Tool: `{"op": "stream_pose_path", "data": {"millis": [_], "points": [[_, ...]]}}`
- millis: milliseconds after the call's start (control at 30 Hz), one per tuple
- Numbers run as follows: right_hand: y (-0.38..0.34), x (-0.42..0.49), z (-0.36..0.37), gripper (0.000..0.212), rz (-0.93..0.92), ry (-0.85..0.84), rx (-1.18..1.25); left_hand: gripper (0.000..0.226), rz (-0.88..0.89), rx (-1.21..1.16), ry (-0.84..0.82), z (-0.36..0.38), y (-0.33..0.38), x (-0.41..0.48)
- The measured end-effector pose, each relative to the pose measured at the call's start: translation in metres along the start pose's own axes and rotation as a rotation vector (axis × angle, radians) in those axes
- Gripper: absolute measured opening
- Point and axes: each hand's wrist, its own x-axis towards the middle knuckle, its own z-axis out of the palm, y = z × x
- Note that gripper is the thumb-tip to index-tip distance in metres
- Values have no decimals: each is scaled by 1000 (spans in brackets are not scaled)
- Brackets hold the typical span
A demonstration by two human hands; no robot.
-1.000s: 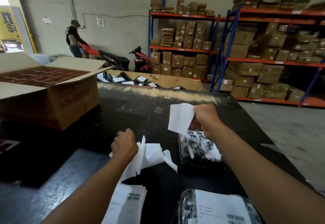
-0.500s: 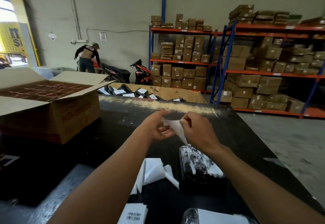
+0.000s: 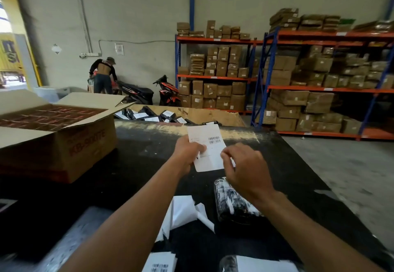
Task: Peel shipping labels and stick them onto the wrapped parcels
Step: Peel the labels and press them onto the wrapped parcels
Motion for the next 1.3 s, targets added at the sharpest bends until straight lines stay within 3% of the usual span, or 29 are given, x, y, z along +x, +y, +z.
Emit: {"op": "stream_pose_path", "data": {"millis": [67, 167, 233, 300, 433, 533, 800, 1000, 1067, 1167, 1233, 1300], "points": [[8, 12, -9, 17, 330, 10, 155, 39, 2, 20, -37, 1, -3, -2], [22, 25, -19, 32, 749, -139, 388, 37, 8, 22, -94, 6, -7, -3], [28, 26, -22, 37, 881, -190, 539, 38, 13, 23, -133, 14, -10, -4], [32, 24, -26, 25, 971, -201, 671, 37, 8, 11, -173, 24, -13, -5], [49, 20, -28, 8, 1038, -158, 674, 23, -26, -32, -179, 42, -20, -2], [67, 14, -24, 13, 1092, -140, 637, 10, -106, -43, -143, 50, -29, 2], [104, -7, 9, 18, 1177, -242, 523, 4, -177, 77, 0, 70, -64, 14], [118, -16, 38, 18, 1250, -290, 452, 11, -178, 199, 74, 73, -85, 25], [121, -18, 42, 11, 1268, -290, 434, 24, -188, 235, 98, 74, -91, 30], [124, -20, 44, 56, 1303, -301, 399, 44, -183, 293, 126, 75, -96, 32], [127, -19, 46, 69, 1323, -294, 391, 32, -169, 325, 138, 76, -99, 33], [131, -18, 48, 74, 1342, -295, 388, 45, -175, 335, 152, 77, -102, 37]]}}
